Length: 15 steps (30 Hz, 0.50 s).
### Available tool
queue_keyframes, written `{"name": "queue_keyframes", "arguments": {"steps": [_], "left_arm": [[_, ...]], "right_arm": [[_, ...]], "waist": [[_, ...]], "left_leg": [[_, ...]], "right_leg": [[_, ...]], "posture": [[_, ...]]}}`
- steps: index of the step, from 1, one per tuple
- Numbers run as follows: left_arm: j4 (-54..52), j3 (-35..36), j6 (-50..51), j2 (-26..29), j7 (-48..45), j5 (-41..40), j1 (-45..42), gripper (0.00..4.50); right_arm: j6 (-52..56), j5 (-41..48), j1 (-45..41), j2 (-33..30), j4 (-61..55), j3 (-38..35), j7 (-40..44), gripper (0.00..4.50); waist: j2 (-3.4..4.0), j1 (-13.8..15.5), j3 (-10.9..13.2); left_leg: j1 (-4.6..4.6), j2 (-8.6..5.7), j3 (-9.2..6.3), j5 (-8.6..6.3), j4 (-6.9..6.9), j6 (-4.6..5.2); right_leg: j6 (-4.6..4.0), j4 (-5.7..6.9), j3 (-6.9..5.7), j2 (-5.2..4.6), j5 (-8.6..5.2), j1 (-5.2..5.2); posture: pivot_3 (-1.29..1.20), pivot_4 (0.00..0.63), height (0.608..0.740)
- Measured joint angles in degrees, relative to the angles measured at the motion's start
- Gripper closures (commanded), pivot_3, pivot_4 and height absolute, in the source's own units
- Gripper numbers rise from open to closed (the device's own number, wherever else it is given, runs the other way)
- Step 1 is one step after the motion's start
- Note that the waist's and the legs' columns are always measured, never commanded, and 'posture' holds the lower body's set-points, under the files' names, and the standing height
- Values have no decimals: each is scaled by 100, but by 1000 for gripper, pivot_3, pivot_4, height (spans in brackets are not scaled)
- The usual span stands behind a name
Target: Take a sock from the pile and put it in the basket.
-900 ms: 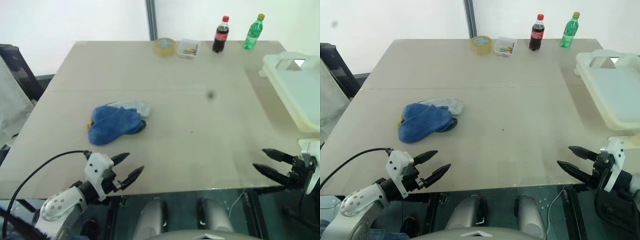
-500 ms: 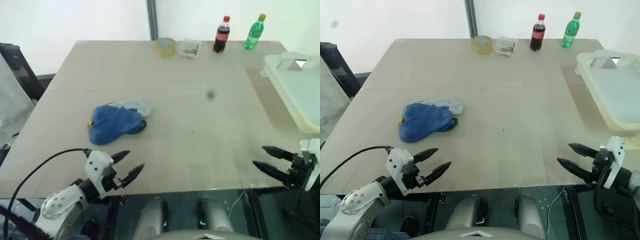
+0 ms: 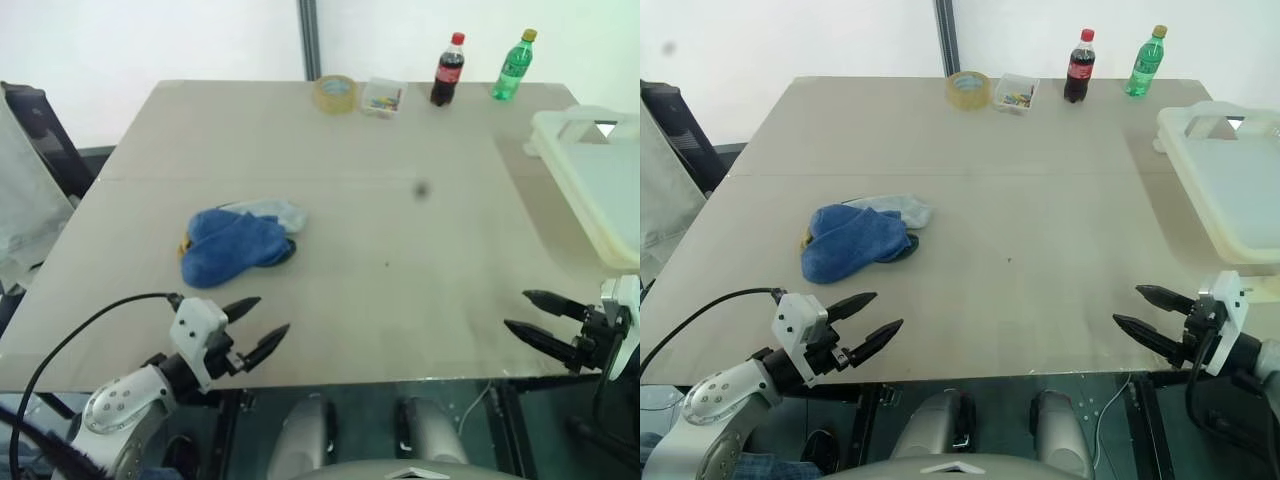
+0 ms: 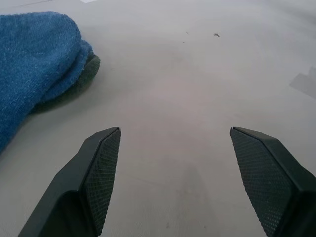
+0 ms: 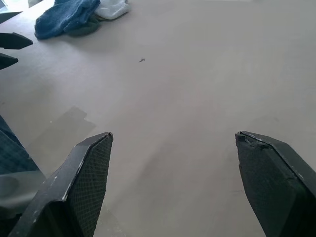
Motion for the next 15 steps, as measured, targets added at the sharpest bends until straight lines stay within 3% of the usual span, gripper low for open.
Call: {"name": "queue_keyframes", "arguments": {"steps": [7, 15], "left_arm": [[13, -138, 82, -144, 303, 119, -359, 710], [210, -453, 237, -471, 1175, 731, -1331, 710]], "right_arm": [[52, 120, -97, 54, -228, 144, 64, 467], [-38, 455, -80, 94, -623, 142, 401, 467]], "waist": [[0, 7, 0], [-2, 8, -1]], "left_leg": [[2, -1, 0, 1, 1, 1], [10, -2, -5, 2, 9, 1]], "right_leg": [[-7, 1, 1, 4, 5, 9], [-8, 5, 1, 13, 7, 23]], "posture": [[0, 150, 740], [0, 150, 740]]}}
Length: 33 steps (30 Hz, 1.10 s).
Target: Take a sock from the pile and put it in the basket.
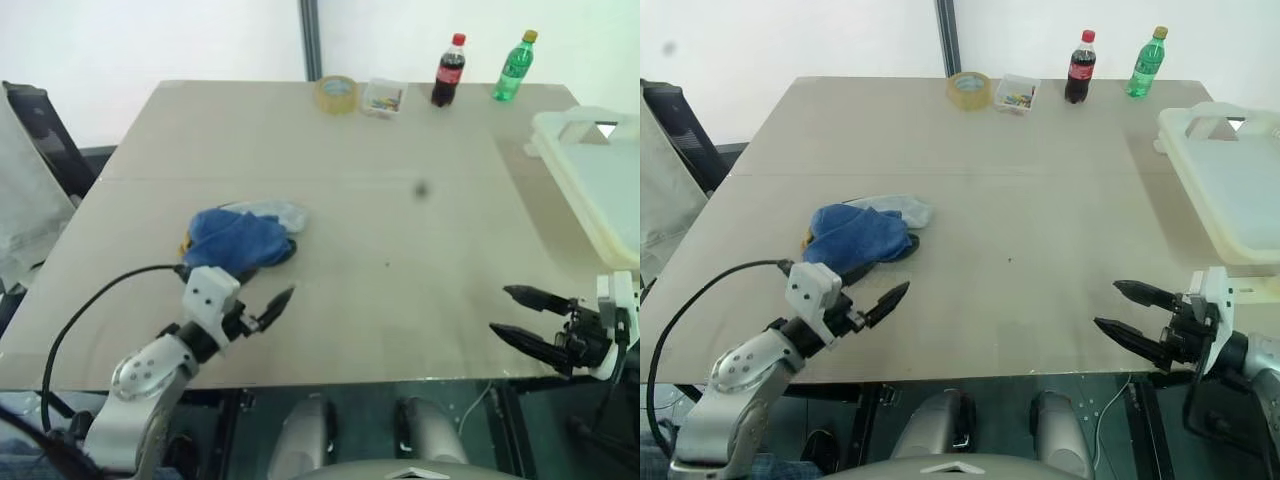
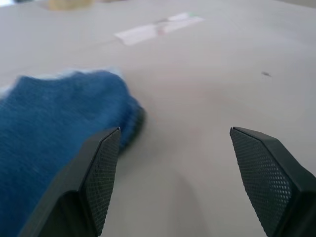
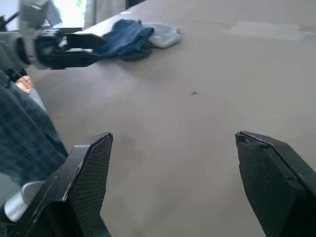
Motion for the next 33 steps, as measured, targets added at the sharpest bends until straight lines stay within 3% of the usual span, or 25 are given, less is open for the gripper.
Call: {"name": "queue_keyframes", "arguments": {"steps": [12, 33], "left_arm": [[1045, -612, -326, -534, 1272, 1539, -1114, 710], [1775, -476, -792, -831, 1557, 1735, -1439, 710]], "right_arm": [[-122, -11, -125, 11, -37, 43, 129, 467], [-379, -209, 68, 111, 78, 45, 155, 467]], "waist": [[-3, 5, 0], [-2, 0, -1]], "left_leg": [[1, -4, -6, 0, 9, 0], [4, -2, -13, 0, 24, 0]], "right_leg": [[0, 3, -1, 3, 1, 7], [0, 9, -5, 3, 3, 17]], "posture": [[0, 150, 740], [0, 150, 740]]}}
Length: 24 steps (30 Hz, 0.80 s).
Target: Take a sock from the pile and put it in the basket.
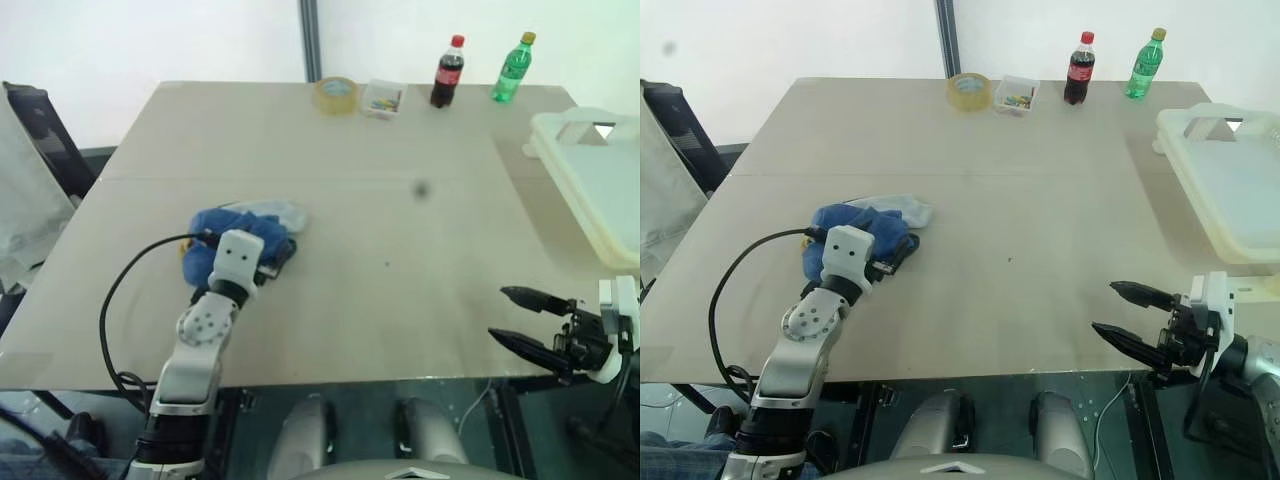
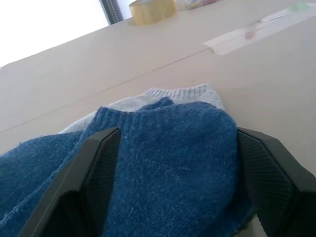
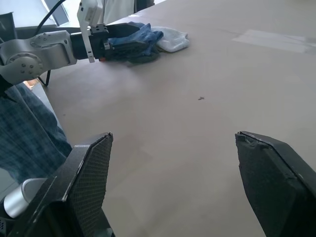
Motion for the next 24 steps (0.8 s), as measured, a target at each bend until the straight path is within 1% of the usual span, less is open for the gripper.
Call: {"name": "queue_keyframes", "arguments": {"steps": [9, 10, 11, 12, 13, 14, 15, 16, 17, 24], "left_arm": [[200, 39, -234, -30, 10, 5, -14, 710], [222, 42, -259, -44, 16, 5, -14, 1243], [226, 47, -269, -54, 19, 4, -14, 1469], [228, 57, -306, -73, 22, 2, -14, 2021], [228, 73, -345, -96, 24, -1, -14, 2419], [228, 84, -364, -113, 26, -7, -13, 3004], [228, 92, -367, -128, 25, -19, -14, 3469], [228, 105, -371, -151, 19, -66, -14, 4077], [228, 115, -371, -161, 12, -114, -13, 4433], [228, 176, -373, -166, -76, -280, -12, 4433]], "right_arm": [[-72, -33, 27, 11, 32, 1, 7, 467], [-102, -46, 35, 11, 47, 4, 10, 403], [-110, -52, 39, 11, 59, 4, 12, 403], [-116, -56, 43, 11, 78, 7, 16, 403], [-122, -58, 44, 11, 106, 14, 26, 403], [-126, -71, 46, 11, 134, 24, 41, 403], [-130, -87, 47, 11, 141, 38, 50, 403], [-141, -116, 47, 11, 156, 55, 66, 403], [-151, -133, 47, 11, 172, 61, 78, 403], [-188, -209, 47, 11, 210, 63, 114, 403]], "waist": [[0, 0, 0], [0, 0, 0], [0, 0, 0], [0, 0, 0], [0, 0, 0], [0, 0, 0], [0, 0, -1], [0, 0, -1], [0, 0, -1], [0, 0, -1]], "left_leg": [[2, 1, -2, 0, 1, 0], [2, 1, -3, 0, 2, 0], [2, 1, -3, 0, 2, 0], [2, 1, -3, 0, 2, 0], [2, 1, -3, 0, 2, 0], [2, 1, -3, 0, 2, 0], [2, 1, -3, 0, 2, 0], [3, 1, -3, 0, 3, 0], [2, 1, -3, 0, 3, 0], [2, 0, -4, 0, 4, 0]], "right_leg": [[0, 0, -2, 0, 0, 5], [0, 0, -2, 0, 0, 5], [0, 0, -2, 0, 0, 5], [0, 0, -2, -1, 0, 5], [0, 0, -2, -1, 0, 5], [0, 0, -2, -1, 0, 6], [0, 0, -2, -1, 0, 6], [0, 0, -3, -1, 0, 6], [0, 0, -3, -1, 0, 6], [0, 0, -3, -1, 0, 8]], "posture": [[0, 150, 740], [0, 150, 740], [0, 150, 740], [0, 150, 740], [0, 150, 740], [0, 150, 740], [0, 150, 740], [0, 150, 740], [0, 150, 740], [0, 150, 740]]}}
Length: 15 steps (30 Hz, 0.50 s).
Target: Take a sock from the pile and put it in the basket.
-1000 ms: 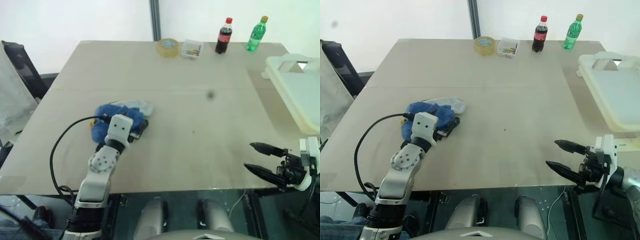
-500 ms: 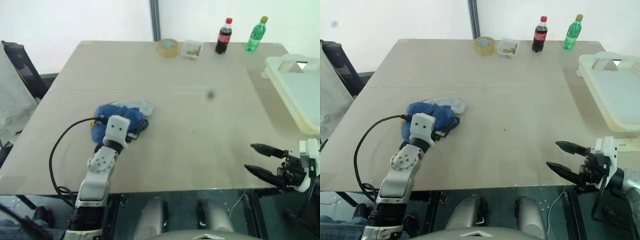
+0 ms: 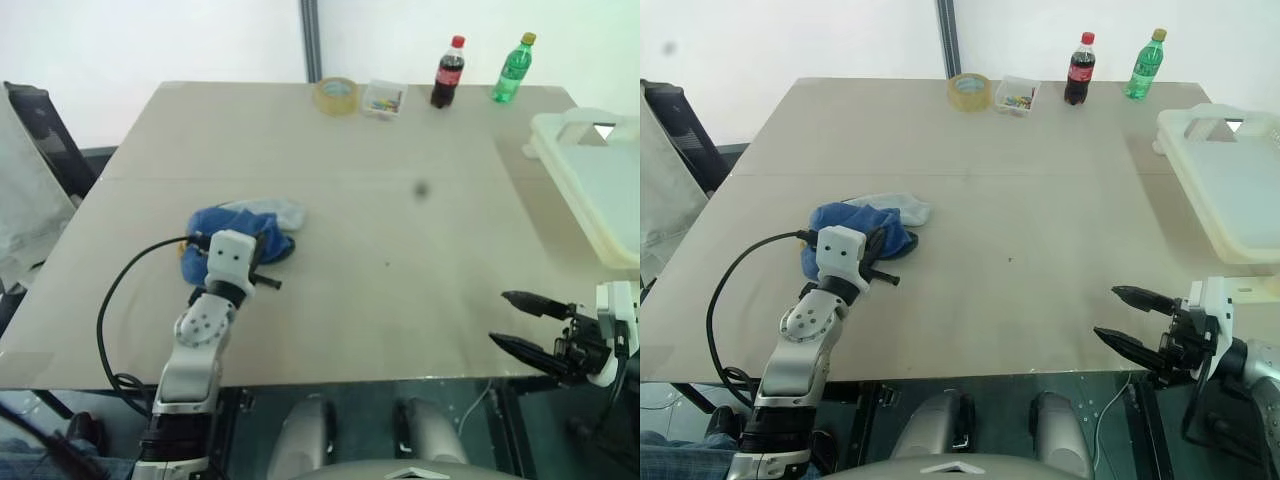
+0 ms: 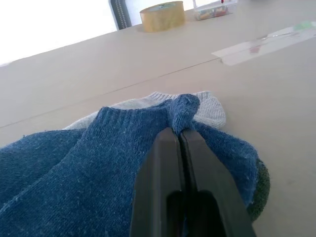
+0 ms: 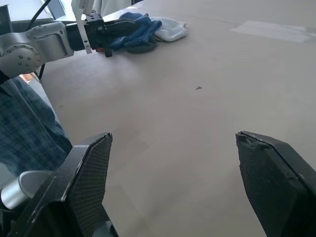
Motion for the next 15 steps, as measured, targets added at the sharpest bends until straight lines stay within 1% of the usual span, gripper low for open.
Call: {"name": "queue_keyframes", "arguments": {"steps": [4, 6, 10, 15], "left_arm": [[-39, 12, 93, 2, -118, -170, 0, 4433], [-226, 14, 302, 2, -227, -339, 5, 4433], [-821, -26, 856, 41, -448, -681, 8, 4433], [-1443, -341, 1749, 168, -784, -1106, 25, 4433]], "right_arm": [[-43, -24, 0, 8, 13, 11, -1, 403], [-46, -25, -2, 10, 15, 34, -2, 403], [-48, -28, -4, 11, 18, 63, -5, 403], [-49, -30, -20, 10, 19, 63, -13, 403]], "waist": [[0, -1, 0], [0, -2, 0], [0, 2, 0], [0, -2, 0]], "left_leg": [[0, 0, -1, 0, 0, 0], [0, 1, -1, 0, 1, 0], [0, 0, -3, 0, 2, 0], [2, -1, -3, 0, 3, 0]], "right_leg": [[0, 0, -1, 0, 0, 0], [0, 0, -1, 0, 0, 0], [0, 0, -2, 0, 0, 2], [0, 1, -2, 2, 0, 4]], "posture": [[0, 150, 740], [0, 150, 740], [0, 150, 740], [0, 150, 740]]}}
